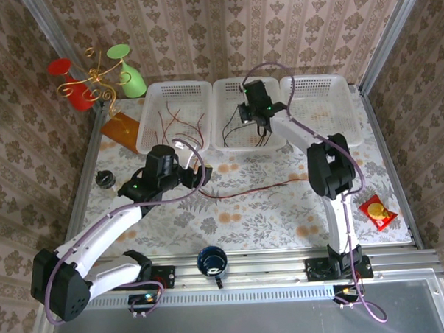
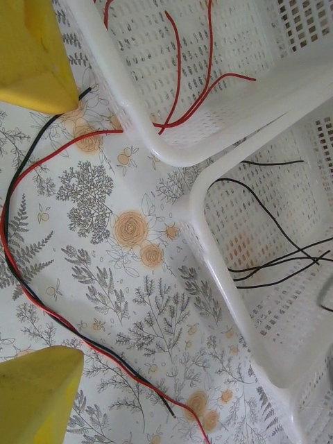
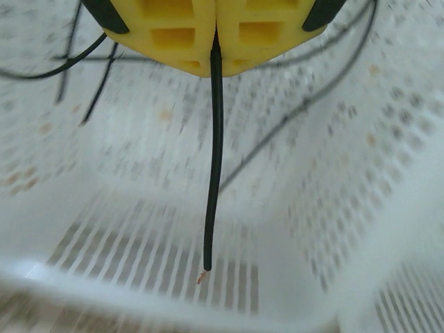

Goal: Untangle the cables
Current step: Place the cable in the container.

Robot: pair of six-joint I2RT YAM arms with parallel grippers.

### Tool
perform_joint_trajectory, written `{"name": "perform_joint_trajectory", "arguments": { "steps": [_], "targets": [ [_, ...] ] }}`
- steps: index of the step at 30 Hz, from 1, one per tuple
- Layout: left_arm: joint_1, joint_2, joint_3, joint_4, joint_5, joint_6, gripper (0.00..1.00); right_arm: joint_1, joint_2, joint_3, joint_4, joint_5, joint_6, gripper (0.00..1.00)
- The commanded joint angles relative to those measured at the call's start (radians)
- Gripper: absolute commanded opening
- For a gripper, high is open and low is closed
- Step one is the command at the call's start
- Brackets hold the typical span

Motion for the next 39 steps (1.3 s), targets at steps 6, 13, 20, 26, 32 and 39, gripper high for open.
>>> {"name": "perform_joint_trajectory", "arguments": {
  "steps": [6, 13, 20, 26, 32, 39],
  "targets": [
    [0.005, -0.009, -0.027, 0.013, 0.018, -0.035, 0.88, 0.028, 0.185, 0.175, -0.243, -0.154, 0.008, 0.00],
    [0.002, -0.031, -0.031, -0.010, 0.000, -0.031, 0.89, 0.046, 0.218, 0.244, -0.235, -0.253, 0.095, 0.00],
    [0.003, -0.059, -0.063, -0.001, -0.012, -0.051, 0.89, 0.045, 0.247, 0.278, -0.284, -0.222, 0.176, 0.00],
    [-0.002, -0.072, -0.071, -0.009, -0.008, -0.062, 0.89, 0.046, 0.295, 0.332, -0.400, -0.203, 0.224, 0.00],
    [-0.003, -0.091, -0.077, -0.014, -0.021, -0.050, 0.90, 0.046, 0.220, 0.336, -0.434, -0.166, 0.184, 0.49],
    [-0.004, -0.077, -0.078, -0.001, -0.020, -0.057, 0.90, 0.046, 0.095, 0.336, -0.487, -0.092, 0.135, 0.78]
  ]
}}
